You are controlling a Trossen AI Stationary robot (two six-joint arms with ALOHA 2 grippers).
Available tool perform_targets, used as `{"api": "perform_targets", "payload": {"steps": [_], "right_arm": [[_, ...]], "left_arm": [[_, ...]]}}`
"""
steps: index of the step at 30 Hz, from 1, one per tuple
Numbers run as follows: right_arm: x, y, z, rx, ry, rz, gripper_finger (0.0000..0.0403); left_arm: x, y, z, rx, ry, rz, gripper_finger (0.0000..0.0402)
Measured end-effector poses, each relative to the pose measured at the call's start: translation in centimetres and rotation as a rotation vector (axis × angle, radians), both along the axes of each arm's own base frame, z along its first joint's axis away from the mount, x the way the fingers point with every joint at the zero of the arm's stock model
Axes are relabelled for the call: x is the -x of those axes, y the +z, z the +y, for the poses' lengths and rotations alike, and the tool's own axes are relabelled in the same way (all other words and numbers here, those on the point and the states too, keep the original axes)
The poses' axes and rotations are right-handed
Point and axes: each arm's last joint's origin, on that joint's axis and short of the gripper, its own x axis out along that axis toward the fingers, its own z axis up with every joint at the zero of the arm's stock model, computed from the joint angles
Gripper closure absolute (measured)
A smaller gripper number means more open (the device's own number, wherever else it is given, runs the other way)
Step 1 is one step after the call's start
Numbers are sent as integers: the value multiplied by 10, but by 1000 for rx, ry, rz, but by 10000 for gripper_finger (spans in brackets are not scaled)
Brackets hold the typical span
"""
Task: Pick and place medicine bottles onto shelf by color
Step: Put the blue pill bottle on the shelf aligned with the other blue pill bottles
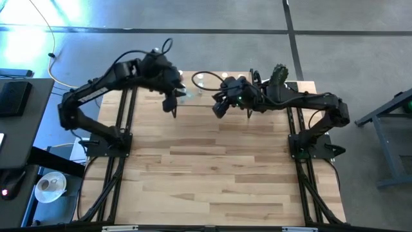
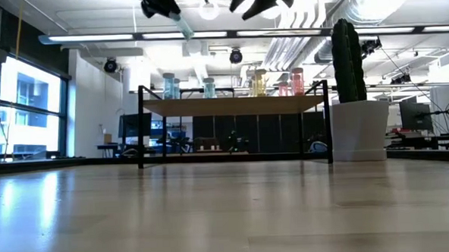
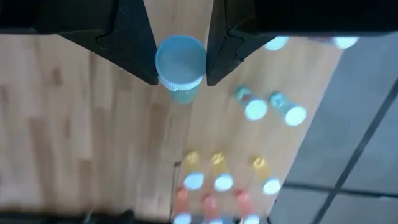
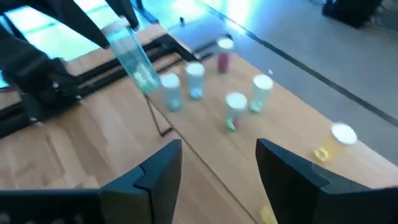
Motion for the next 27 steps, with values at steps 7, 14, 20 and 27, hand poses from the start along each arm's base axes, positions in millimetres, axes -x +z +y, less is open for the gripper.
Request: {"api": "perform_targets", "payload": {"steps": [7,14,20,27], "right_arm": [[8,-6,-3,-36,-63,69,206],[15,-11,-5,-9,-116,151,206],[18,-14,-5,0,-128,201,206],[18,-14,-5,0,-128,203,206]], "left_arm": [[-22,-9,16,-24,-45,164,287],[-45,-35,28,0,-82,248,287],[-67,-56,31,3,-120,309,287],[-86,-74,35,-78,-127,375,287]]}}
